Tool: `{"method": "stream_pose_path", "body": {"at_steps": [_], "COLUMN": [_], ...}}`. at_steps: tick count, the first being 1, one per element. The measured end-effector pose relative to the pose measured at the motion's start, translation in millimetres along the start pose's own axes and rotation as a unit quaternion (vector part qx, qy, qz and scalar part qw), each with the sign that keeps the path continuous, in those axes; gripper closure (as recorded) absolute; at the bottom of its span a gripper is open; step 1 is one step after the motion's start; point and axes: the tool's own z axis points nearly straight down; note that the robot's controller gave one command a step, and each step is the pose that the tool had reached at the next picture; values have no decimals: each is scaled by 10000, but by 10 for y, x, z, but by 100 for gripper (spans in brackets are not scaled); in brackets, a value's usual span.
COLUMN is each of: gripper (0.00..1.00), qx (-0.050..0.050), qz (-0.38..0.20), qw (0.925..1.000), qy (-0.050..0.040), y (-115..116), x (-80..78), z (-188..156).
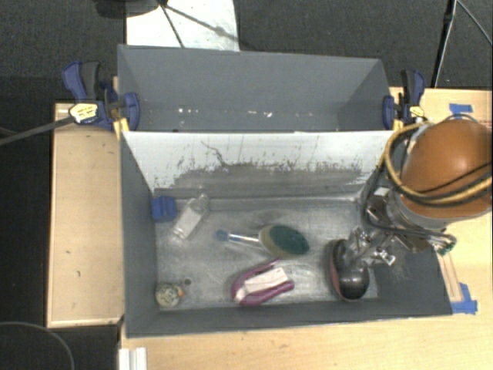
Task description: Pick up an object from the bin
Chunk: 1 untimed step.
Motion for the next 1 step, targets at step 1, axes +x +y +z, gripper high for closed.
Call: {"method": "stream_pose_path", "body": {"at_steps": [1], "gripper": [0], "qx": [-29], "qz": [8], "qw": [10000], "qy": [26], "y": [9], "x": [15], "z": [39]}}
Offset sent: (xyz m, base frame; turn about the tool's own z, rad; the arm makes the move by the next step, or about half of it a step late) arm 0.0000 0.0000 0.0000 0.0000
